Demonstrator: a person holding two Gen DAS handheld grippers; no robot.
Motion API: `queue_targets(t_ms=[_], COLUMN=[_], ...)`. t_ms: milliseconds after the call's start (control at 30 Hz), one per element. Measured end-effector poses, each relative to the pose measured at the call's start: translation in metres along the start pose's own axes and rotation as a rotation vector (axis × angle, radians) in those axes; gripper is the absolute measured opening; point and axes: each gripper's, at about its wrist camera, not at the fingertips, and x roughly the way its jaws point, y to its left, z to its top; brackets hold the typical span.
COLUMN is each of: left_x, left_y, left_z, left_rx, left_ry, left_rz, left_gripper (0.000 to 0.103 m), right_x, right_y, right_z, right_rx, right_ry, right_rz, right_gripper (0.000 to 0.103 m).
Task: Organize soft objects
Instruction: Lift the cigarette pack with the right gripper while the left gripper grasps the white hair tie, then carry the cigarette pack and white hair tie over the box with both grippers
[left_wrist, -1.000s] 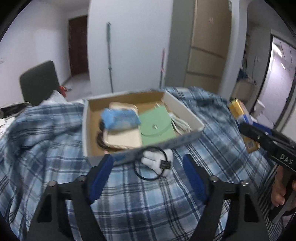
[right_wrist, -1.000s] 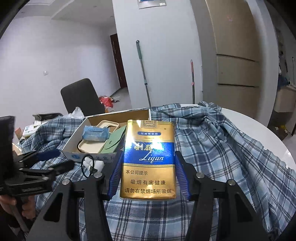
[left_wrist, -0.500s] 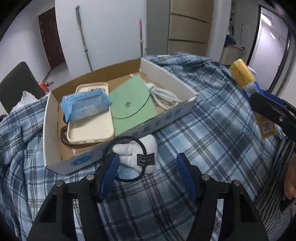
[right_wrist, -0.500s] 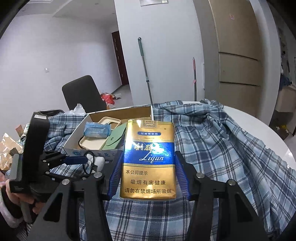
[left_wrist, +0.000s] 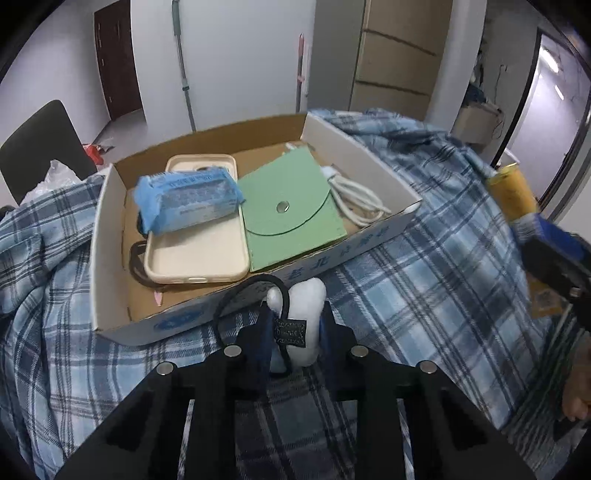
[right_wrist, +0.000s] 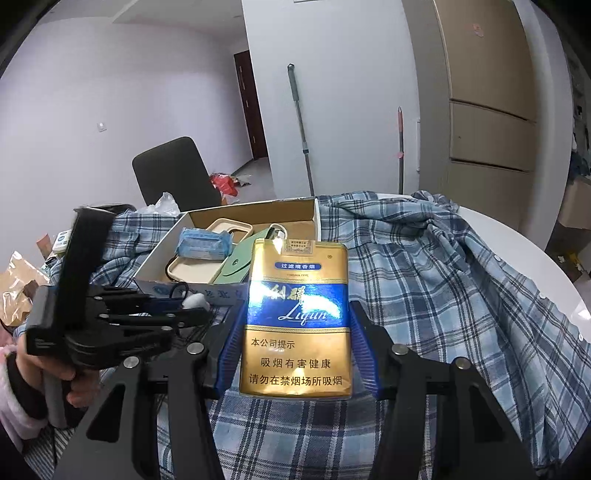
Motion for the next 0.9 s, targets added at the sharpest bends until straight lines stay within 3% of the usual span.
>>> queue_targets(t_ms=[100, 167, 267, 433, 633, 733, 900], left_x=[-0.027, -0.053, -0.085, -0.118, -0.147, -0.168, -0.205], left_y=[-0.008, -0.013, -0.018, -0.023, -0.019, -0.017, -0.019], left_z=[-0.007, -0.015, -0.027, -0.037, -0.040, -0.027, 0.014], left_rx=[0.038, 0.060, 0.056, 0.033, -0.006, -0.016, -0.035], left_ry=[-0.086, -0.194, -0.308, -0.364, -0.427, -0.471, -0.540], left_rz=[0.017, 0.070, 0.070, 0.069, 0.068, 0.085, 0.131], left_gripper=[0.024, 0.024, 0.023, 0.023, 0.024, 0.023, 0.024], right_x=[-0.005, -0.006, -0.010, -0.019, -0.045, -0.058, -0.087], right_y=[0.003, 0.007, 0.010, 0.014, 0.026, 0.036, 0.057], right_z=[0.000, 0.000, 0.000, 0.000, 0.011, 0.032, 0.094], right_rx=[-0.015, -0.028, -0.042, -0.057, -0.069, -0.100, -0.130], right_ry=[-0.024, -0.032, -0.048, -0.087, -0.137, -0.142, -0.274], right_rz=[-0.001, -0.001, 0.000, -0.017, 0.035, 0.059, 0.037], right_gripper=[0.053, 0.053, 0.053, 0.053, 0.053, 0.053, 0.053])
